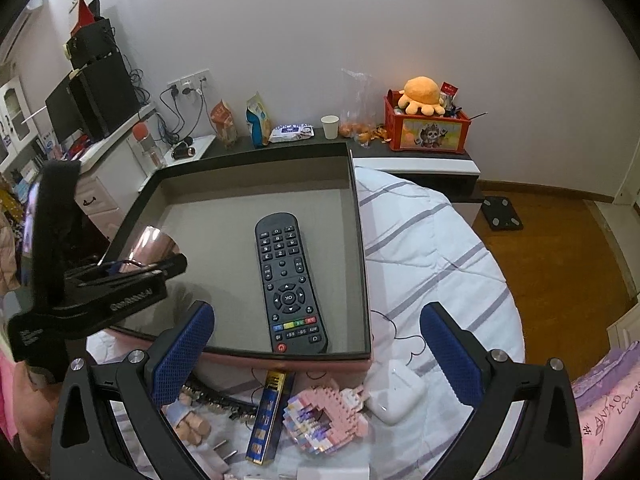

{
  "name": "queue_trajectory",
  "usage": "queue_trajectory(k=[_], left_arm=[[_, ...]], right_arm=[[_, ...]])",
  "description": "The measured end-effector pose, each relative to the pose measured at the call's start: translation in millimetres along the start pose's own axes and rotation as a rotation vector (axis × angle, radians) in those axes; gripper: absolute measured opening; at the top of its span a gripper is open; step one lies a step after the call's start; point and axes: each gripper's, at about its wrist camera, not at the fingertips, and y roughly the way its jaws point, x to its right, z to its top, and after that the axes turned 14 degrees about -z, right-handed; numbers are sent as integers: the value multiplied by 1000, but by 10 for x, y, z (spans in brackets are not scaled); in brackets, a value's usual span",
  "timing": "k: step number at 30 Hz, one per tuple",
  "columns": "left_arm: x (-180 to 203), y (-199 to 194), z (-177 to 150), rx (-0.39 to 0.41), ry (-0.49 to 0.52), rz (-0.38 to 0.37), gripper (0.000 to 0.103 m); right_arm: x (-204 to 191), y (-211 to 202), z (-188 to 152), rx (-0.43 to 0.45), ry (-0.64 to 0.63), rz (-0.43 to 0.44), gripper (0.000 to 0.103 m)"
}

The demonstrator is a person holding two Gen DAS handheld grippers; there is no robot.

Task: Organize rigid objects
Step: 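Lift the rose-gold cup into the box and release it with the left gripper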

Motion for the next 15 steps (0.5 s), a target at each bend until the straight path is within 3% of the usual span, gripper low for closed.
queue_trajectory(k=[1, 4, 5, 15], left_arm=[[11, 13, -3, -2, 4, 8, 53], [27, 1, -4, 11, 16, 32, 90], [33, -46, -12, 33, 17, 39, 97], [-24, -528, -144, 105, -15, 38, 103]], right_arm=[[-2, 15, 2, -2, -1, -1, 103], [-4, 36, -1, -9, 1, 0, 103], [-6, 37, 0, -11, 2, 0, 103], [10, -199, -87, 15, 10, 4, 103]])
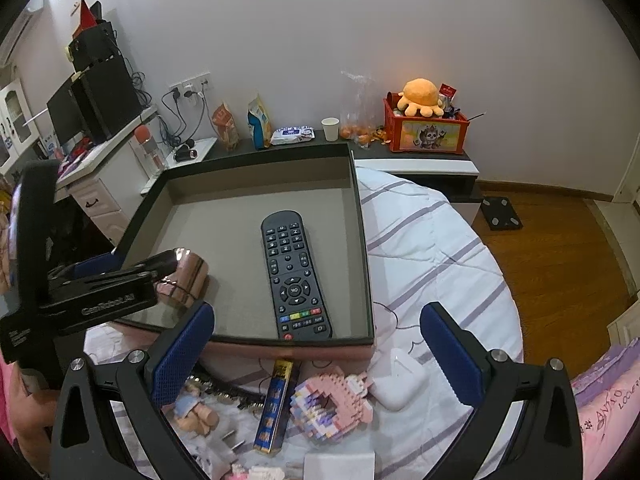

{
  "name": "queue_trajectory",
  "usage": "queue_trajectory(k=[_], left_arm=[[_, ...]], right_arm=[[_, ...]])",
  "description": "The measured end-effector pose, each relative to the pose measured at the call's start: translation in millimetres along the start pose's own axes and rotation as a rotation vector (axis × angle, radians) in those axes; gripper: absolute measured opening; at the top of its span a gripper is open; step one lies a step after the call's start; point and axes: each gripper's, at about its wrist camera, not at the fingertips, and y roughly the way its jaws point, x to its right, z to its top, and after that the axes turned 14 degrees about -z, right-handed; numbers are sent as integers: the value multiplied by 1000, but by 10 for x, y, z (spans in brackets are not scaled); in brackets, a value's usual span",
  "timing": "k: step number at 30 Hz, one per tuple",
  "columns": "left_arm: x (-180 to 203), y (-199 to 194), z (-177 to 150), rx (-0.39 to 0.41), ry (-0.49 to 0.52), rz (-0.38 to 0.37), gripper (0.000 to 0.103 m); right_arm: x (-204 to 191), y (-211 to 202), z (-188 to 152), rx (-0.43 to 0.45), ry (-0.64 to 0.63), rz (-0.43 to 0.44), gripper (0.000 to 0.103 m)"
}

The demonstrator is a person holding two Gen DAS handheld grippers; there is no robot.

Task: Organize rigid objects
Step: 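Lift the rose-gold cup into the box and release it with the left gripper, then grasp the white plastic cup part with the right gripper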

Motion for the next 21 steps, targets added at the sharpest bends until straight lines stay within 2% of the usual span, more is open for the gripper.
queue_trajectory(k=[5, 11, 21], left_arm=[[24, -367, -198, 48, 22, 34, 103], [27, -758, -475, 86, 21, 27, 103], [65, -1070, -957, 81, 4, 5, 103]], right_arm=[[15, -156, -89, 15, 6, 13, 103], [9, -374, -275, 34, 13, 51, 103], [109, -613, -717, 9, 10, 56, 103]])
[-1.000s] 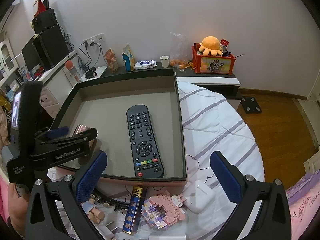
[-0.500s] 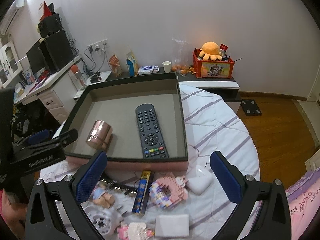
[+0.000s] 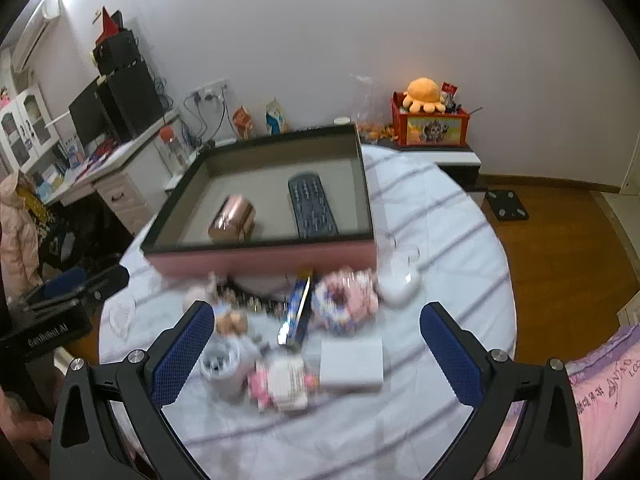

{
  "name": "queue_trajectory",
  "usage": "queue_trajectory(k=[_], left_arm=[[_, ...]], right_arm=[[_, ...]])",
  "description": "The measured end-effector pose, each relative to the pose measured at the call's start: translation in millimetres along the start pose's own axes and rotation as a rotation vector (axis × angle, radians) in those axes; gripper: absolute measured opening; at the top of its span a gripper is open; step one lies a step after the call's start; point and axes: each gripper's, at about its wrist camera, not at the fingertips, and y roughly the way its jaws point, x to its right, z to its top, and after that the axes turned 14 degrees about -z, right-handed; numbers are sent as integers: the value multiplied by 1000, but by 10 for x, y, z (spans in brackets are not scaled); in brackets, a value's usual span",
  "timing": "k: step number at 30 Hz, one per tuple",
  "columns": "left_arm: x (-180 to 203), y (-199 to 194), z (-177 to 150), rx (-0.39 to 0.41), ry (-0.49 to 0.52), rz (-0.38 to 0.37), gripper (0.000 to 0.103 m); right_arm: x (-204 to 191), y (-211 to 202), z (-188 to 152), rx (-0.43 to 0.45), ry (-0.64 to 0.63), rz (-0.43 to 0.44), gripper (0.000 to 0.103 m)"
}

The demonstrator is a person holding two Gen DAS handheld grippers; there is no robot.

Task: Organize rigid objects
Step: 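Grasp the white plastic cup part with the right gripper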

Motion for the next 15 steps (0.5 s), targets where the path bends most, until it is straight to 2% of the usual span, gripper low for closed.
queue_trajectory(k=[7, 15], left_arm=[[101, -146, -199, -6, 11, 5, 103], [95, -194, -317, -15, 13, 6, 103]], right_arm=[[22, -85, -233, -22, -15, -11, 103], [5, -136, -317, -30, -23, -2, 103]])
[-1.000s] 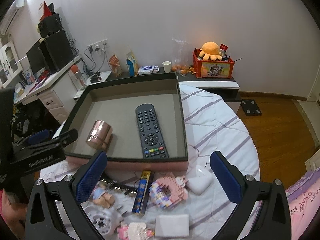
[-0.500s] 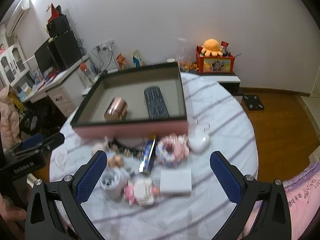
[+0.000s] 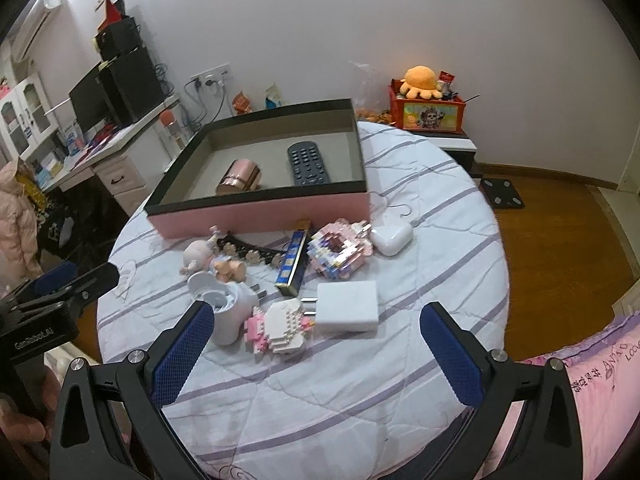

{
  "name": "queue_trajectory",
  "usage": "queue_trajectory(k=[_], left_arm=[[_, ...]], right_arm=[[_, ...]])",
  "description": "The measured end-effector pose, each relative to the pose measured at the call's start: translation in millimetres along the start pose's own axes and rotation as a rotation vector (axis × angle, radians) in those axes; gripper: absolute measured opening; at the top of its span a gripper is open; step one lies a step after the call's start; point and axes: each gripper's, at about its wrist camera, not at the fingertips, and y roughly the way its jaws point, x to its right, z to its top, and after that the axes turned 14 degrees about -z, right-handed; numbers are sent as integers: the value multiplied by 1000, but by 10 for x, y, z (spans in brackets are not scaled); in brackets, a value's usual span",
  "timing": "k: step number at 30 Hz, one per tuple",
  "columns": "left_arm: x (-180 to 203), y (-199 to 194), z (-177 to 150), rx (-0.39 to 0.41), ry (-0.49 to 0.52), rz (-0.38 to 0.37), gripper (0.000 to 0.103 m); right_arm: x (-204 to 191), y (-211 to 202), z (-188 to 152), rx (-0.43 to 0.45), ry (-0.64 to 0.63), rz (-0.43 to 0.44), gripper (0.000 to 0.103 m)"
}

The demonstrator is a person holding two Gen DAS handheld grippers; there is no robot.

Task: Organize rigid objects
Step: 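Grasp the white plastic cup part with the right gripper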

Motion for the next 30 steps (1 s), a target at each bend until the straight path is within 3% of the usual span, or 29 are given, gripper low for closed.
queue_trajectory(k=[20, 24, 30], left_arm=[[-398, 186, -132, -44, -61, 63, 103], [-491, 228, -144, -53, -78, 65, 103], [-579, 288, -146, -61, -96, 61, 103]], right_arm=[[-750, 501, -48, -91, -201, 70, 103], [-837, 638, -61, -119, -222, 75, 95], [-926, 681, -60, -94, -277, 72, 81]])
